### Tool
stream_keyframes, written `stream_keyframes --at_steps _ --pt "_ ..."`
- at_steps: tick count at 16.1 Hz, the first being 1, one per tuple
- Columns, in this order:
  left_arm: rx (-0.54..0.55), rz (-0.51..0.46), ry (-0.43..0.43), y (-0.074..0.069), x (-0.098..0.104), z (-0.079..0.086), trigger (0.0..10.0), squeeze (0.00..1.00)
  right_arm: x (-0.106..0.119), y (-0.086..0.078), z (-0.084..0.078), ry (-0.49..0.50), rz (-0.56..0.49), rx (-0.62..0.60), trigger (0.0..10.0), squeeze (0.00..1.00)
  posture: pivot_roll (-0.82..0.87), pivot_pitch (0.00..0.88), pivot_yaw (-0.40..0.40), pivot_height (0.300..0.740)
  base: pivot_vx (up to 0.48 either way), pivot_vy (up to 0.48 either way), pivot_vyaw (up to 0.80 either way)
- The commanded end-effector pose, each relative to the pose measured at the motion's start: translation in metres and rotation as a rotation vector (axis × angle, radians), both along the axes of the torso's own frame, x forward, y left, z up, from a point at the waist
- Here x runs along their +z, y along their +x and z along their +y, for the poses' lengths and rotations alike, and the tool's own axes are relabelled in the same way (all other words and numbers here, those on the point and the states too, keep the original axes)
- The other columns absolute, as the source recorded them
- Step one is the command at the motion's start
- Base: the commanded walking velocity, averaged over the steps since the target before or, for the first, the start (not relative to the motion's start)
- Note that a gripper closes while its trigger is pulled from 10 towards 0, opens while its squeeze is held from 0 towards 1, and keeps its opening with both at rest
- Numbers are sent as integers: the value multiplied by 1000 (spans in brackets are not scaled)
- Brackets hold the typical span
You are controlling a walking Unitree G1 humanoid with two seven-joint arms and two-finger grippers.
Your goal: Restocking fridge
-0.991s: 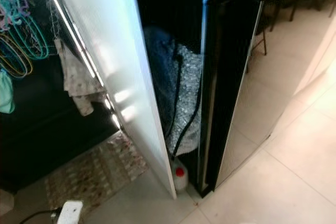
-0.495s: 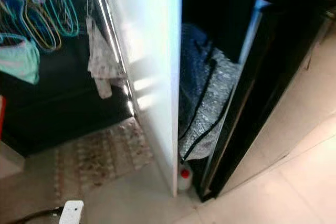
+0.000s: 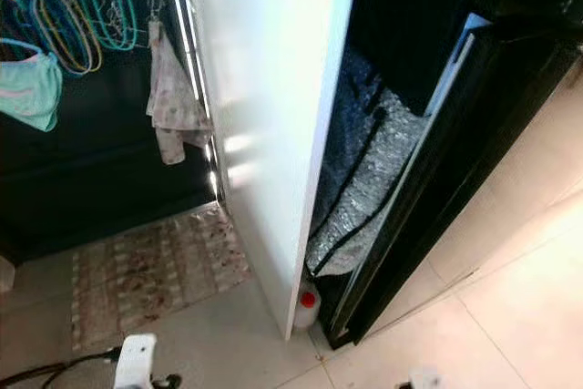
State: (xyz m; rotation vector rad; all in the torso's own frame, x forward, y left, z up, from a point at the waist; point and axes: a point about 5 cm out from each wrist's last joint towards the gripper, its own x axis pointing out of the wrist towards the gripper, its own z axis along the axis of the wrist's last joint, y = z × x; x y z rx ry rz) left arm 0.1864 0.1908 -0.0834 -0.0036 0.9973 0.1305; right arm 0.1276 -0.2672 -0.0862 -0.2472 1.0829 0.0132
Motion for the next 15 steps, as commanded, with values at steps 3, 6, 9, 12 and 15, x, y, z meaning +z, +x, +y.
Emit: stream_keyframes --at_steps 3,6,9,12,15 --pt "21 -9 -12 8 3 -5 10000 0 7 17 -2 -7 -26 21 10000 0 118 54 -114 740 0 0 0" --pt "19 -25 1 19 9 -2 10000 0 15 40 0 -8 -70 57 10000 0 89 50 -123 740 0 0 0" --pt "-4 -35 7 27 14 -1 10000 0 19 47 -1 -3 -93 10 10000 0 63 18 -71 740 0 0 0" --pt "-47 -12 32 29 16 5 10000 0 15 42 1 26 -96 -52 10000 0 4 0 -17 740 0 0 0" --pt "-34 -17 28 31 17 7 10000 0 13 35 -1 28 -78 -88 10000 0 7 0 -10 740 0 0 0"
